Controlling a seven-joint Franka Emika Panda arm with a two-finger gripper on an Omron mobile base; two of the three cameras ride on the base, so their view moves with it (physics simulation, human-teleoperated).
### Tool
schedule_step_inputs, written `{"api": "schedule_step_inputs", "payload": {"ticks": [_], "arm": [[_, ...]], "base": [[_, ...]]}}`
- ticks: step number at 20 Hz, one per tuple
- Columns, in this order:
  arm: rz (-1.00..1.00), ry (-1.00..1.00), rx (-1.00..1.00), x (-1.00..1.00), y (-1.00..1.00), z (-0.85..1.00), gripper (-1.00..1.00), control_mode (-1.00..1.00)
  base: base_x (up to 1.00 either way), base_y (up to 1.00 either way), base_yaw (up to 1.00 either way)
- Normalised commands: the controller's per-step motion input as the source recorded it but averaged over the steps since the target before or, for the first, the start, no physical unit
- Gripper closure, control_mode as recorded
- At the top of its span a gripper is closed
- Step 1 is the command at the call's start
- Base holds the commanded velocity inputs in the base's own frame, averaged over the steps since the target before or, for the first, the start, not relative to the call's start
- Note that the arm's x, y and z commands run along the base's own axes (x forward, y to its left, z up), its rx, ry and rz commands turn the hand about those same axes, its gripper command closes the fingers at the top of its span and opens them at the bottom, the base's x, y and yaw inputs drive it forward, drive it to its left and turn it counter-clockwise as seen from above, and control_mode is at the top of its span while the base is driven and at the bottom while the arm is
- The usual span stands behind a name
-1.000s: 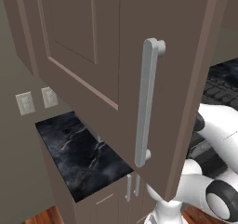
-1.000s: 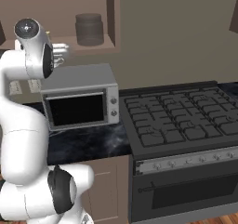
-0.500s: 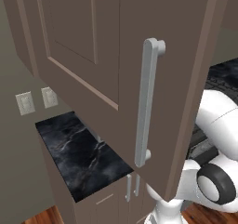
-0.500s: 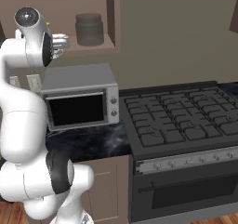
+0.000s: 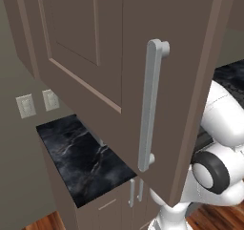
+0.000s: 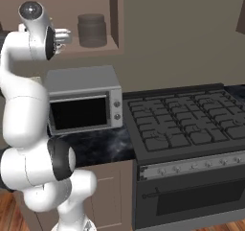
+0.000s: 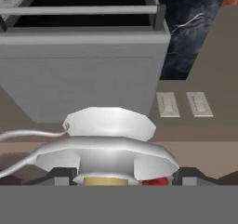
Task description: Pick the candle and jar from the dining table and place them in the open cabinet. Close the cabinet after placing the objects.
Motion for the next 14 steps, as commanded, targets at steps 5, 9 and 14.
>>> {"api": "schedule_step_inputs", "payload": {"ticks": [5, 9, 14], "arm": [[0.04, 0.0, 0.0, 0.39, 0.13, 0.0, 1.0, -1.0], [0.04, 0.0, 0.0, 0.38, 0.13, 0.0, 1.0, -1.0], [0.06, 0.0, 0.0, 0.28, 0.15, -0.03, 1.0, -1.0]], "base": [[0.0, 0.0, 0.0], [0.0, 0.0, 0.0], [0.0, 0.0, 0.0]]}}
